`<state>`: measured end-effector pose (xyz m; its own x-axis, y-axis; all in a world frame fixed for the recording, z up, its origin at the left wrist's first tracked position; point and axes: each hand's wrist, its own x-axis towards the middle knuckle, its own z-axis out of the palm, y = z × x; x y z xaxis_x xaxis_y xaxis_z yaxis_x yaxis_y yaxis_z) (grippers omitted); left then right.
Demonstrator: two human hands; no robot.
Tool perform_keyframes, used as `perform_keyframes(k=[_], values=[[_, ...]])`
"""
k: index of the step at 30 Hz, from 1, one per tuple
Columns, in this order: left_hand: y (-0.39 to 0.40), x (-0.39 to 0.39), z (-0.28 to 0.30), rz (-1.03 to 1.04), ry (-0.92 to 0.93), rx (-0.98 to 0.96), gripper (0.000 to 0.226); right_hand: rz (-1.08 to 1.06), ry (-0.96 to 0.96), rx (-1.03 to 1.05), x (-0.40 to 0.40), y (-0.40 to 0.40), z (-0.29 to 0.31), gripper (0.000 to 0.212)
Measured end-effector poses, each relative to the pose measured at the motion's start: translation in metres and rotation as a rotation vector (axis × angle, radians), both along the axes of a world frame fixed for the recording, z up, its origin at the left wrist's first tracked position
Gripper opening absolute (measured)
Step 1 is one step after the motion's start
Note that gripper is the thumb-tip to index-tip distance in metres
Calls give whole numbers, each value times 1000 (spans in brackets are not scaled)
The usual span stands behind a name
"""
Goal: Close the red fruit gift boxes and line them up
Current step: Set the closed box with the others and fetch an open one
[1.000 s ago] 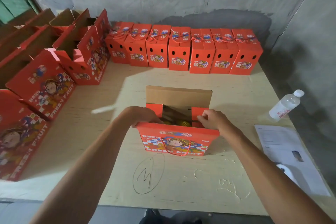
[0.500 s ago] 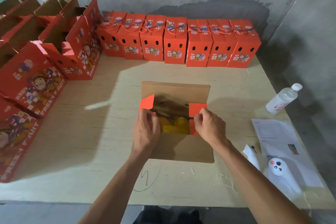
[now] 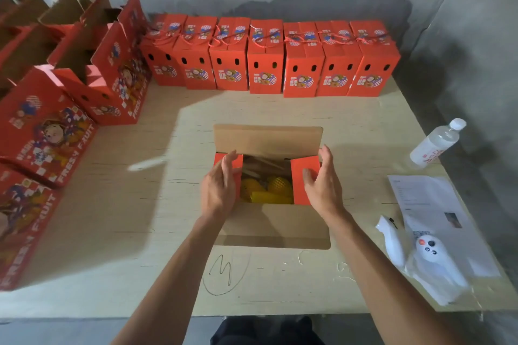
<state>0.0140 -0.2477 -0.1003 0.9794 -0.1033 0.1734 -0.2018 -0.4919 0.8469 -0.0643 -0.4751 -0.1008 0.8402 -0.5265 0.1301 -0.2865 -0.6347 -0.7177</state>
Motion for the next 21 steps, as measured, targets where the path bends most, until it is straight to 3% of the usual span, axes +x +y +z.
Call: perform_keyframes(k=[4,6,9,17,21], values=[[0,6,-2,68,-54,-72,30,30,-78,71,0,-4,2,67],[-3,7,1,183,-12,-161,22,23,-90,108,0,-4,3,53],[-4,2,5,249,-1,-253,28,-22,-66,151,-1,-5,2,37],[-4,-3,1,202,-45,-371,24,-9,-85,293,-10,-2,10,67],[1,-1,3,170,-46,-362,28,-6,-102,300,-9,0,14,68]])
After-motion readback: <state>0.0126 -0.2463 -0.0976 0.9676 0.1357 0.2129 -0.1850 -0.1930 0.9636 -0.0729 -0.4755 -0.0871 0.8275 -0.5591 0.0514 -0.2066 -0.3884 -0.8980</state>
